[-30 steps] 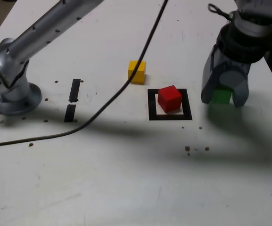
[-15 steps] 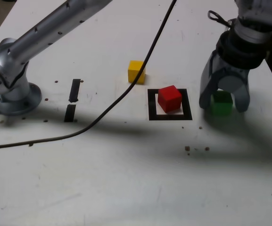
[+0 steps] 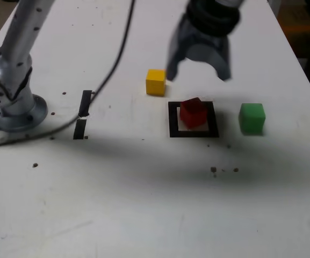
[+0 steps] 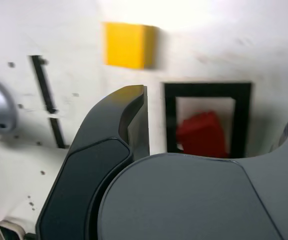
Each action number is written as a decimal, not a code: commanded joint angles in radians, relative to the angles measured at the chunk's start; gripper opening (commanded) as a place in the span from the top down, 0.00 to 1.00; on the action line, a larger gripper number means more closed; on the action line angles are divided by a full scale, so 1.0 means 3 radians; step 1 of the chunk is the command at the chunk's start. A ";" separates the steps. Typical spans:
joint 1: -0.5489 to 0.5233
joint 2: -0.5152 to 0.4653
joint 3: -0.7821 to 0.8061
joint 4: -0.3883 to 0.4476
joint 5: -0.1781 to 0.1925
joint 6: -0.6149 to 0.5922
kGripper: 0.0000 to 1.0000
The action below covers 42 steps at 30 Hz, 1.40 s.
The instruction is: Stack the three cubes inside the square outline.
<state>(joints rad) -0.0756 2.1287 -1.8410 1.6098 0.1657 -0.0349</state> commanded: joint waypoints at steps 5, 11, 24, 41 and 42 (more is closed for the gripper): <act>0.0337 -0.1509 0.1104 -0.0289 0.0052 0.0202 0.01; 0.0705 -0.1632 0.1777 -0.0835 -0.0006 0.0432 0.01; 0.0735 -0.1197 0.2268 -0.1583 -0.0128 0.0667 0.10; 0.0703 -0.0704 0.2079 -0.1794 -0.0055 0.0765 0.38; 0.0702 -0.0702 0.2079 -0.1794 -0.0053 0.0765 0.49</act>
<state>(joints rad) 0.1366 1.9152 -1.2129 1.0701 0.1496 0.1936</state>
